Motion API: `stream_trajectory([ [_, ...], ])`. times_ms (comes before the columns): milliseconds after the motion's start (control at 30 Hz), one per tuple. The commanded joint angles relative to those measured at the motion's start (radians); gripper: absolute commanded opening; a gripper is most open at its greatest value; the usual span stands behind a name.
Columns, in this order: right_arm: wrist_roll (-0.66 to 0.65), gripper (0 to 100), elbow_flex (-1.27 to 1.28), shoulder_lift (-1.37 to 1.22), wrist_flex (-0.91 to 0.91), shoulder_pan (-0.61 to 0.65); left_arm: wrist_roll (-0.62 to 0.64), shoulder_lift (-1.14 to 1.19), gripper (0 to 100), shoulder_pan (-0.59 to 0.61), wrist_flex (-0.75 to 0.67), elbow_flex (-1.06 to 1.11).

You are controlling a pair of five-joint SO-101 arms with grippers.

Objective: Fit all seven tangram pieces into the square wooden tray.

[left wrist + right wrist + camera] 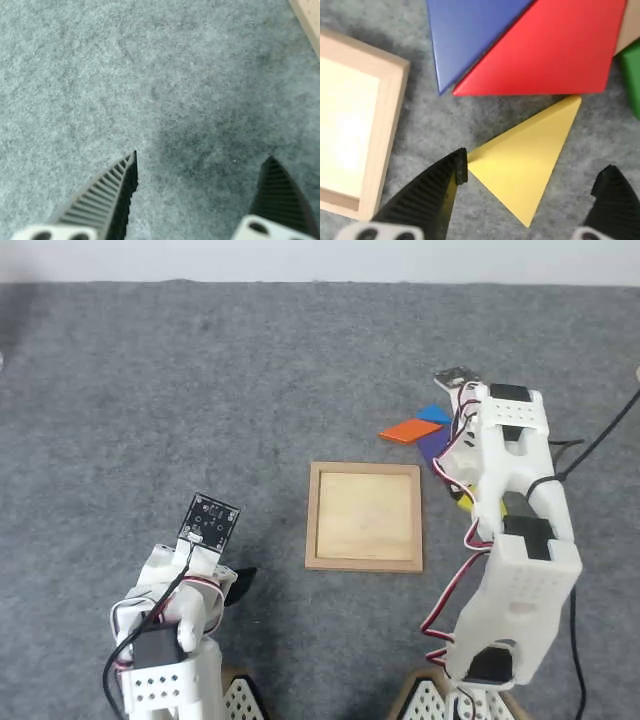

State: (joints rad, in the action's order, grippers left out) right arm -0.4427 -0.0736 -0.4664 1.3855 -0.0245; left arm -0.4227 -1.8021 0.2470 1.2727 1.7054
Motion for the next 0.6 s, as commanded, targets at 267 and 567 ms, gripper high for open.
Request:
stream_trajectory([
  [267,0.218,39.1,0.147,0.163,-0.024,0.025,-0.008,-0.015,37,-0.005,0.005,-0.022],
  [567,0.215,39.1,0.195,0.134,-0.156,0.016,-0.008,-0.015,37,-0.003,0.005,-0.022],
])
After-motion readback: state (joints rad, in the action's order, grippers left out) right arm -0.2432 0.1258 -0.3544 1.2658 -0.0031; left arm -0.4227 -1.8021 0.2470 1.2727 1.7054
